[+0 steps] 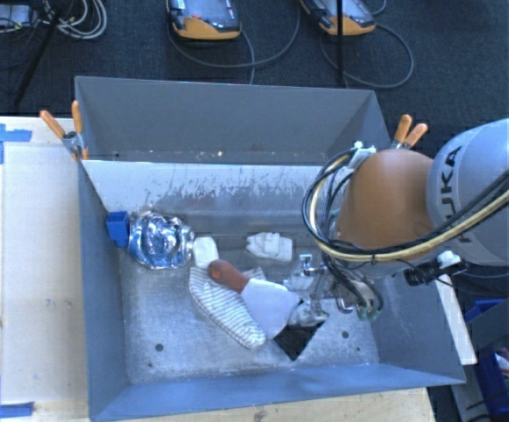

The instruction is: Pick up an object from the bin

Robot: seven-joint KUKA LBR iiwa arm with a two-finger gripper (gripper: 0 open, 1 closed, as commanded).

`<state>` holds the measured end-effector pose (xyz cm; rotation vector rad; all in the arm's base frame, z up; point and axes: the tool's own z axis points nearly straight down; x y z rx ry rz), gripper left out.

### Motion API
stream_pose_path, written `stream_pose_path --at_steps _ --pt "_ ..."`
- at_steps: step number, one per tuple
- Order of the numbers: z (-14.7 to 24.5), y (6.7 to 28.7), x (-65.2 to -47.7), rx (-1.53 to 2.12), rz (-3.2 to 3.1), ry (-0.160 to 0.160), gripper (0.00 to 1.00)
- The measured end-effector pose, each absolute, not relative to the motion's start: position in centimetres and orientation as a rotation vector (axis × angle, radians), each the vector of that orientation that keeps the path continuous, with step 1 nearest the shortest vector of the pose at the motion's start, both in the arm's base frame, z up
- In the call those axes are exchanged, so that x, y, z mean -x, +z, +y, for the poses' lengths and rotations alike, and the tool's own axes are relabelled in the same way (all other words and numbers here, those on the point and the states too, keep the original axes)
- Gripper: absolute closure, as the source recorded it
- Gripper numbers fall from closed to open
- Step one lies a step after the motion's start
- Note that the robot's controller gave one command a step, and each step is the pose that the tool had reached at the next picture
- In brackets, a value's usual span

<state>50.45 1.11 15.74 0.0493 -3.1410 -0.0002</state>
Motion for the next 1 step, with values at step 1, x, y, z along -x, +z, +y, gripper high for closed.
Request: stream_pose_path --at_steps 1 --pt "0.80 18.43 -50.30 -0.037 -3.136 0.000 1.00"
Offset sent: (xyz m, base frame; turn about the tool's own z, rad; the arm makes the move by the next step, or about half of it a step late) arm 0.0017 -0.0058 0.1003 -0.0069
